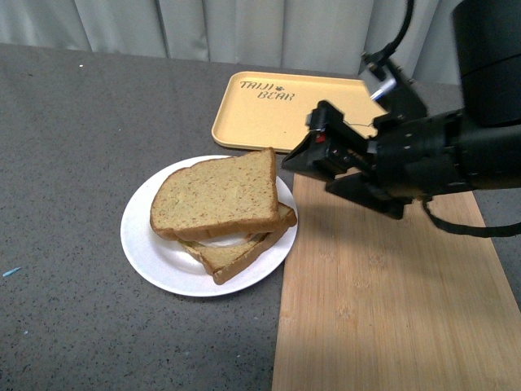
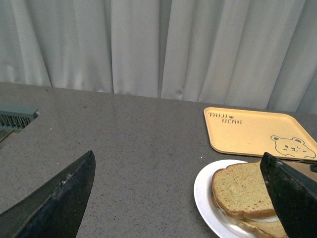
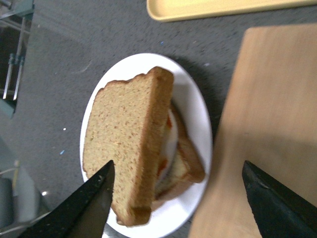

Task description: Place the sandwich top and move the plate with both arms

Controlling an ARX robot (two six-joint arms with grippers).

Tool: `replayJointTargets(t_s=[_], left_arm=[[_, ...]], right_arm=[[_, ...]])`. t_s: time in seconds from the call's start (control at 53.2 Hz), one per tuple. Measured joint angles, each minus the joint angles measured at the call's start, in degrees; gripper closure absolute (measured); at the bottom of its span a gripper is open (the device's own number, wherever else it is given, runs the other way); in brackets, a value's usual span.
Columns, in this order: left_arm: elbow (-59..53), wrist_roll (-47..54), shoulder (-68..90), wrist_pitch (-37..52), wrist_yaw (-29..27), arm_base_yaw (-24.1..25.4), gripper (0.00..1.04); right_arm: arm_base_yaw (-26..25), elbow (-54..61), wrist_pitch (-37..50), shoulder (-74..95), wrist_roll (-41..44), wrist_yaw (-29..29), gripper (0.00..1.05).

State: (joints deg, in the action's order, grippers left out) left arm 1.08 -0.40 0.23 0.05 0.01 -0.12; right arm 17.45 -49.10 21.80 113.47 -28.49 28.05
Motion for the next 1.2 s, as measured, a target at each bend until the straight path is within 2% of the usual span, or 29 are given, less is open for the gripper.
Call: replayJointTargets(t_s=[0.056, 0.113, 0.15, 0.207, 0.225, 0.244, 0.319, 0.451, 0.469, 0.507, 0.563, 0.62, 1.014, 1.07, 1.127, 1.202], left_arm=[[0.0, 0.0, 0.0, 0.0, 0.0, 0.0, 0.07], [0.0, 0.0, 0.0, 0.0, 0.0, 0.0, 0.07], [0.0, 0.0, 0.0, 0.0, 0.0, 0.0, 0.07], [0.0, 0.0, 0.0, 0.0, 0.1, 0.0, 0.07], [0.0, 0.0, 0.0, 0.0, 0.1, 0.0, 0.07], [0.0, 0.0, 0.0, 0.0, 0.0, 0.0, 0.07], [0.0, 0.0, 0.0, 0.0, 0.0, 0.0, 0.07], [0.0, 0.0, -0.1, 0.0, 0.0, 0.0, 0.07], [0.0, 0.0, -0.1, 0.0, 0.0, 0.0, 0.07], [0.0, 0.0, -0.1, 0.0, 0.0, 0.0, 0.07], [0.0, 0.0, -0.1, 0.0, 0.0, 0.0, 0.07], [0.0, 0.0, 0.0, 0.0, 0.0, 0.0, 0.07], [0.0, 0.0, -0.1, 0.0, 0.0, 0.0, 0.07], [0.0, 0.0, -0.1, 0.0, 0.0, 0.0, 0.07], [0.0, 0.0, -0.1, 0.0, 0.0, 0.0, 0.07], [0.0, 0.0, -0.1, 0.0, 0.0, 0.0, 0.07]], right_arm=[[-0.9, 1.1, -0.4, -2.4, 1.8, -0.7, 0.18], [-1.1, 1.4, 0.5, -2.8, 3.1, -2.4, 0.12], [-0.7, 2.8, 5.5, -2.4, 5.5, -7.1, 0.15], [-0.1, 7.1, 18.1, -0.5, 11.1, -18.1, 0.26], [-0.1, 8.0, 19.9, -0.4, 11.1, -18.1, 0.27], [-0.1, 9.8, 23.1, -0.2, 13.6, -21.9, 0.31], [-0.7, 15.8, 33.8, -0.6, 19.0, -30.0, 0.44], [-3.0, 23.2, 47.9, -6.1, 24.1, -38.6, 0.63], [-3.7, 25.1, 51.1, -8.2, 25.3, -39.7, 0.69], [-4.7, 27.2, 54.2, -10.5, 26.2, -39.8, 0.76], [-6.7, 32.1, 57.5, -15.4, 27.3, -38.8, 0.92], [-8.0, 36.8, 56.8, -21.2, 28.2, -37.6, 1.04], [-12.7, 46.3, 42.1, -45.5, 28.3, -32.7, 1.04], [-14.1, 46.9, 39.9, -48.3, 28.3, -30.4, 1.04], [-16.3, 46.8, 32.6, -54.5, 28.3, -28.3, 1.04], [-17.2, 46.9, 28.0, -60.0, 28.3, -28.4, 1.04]])
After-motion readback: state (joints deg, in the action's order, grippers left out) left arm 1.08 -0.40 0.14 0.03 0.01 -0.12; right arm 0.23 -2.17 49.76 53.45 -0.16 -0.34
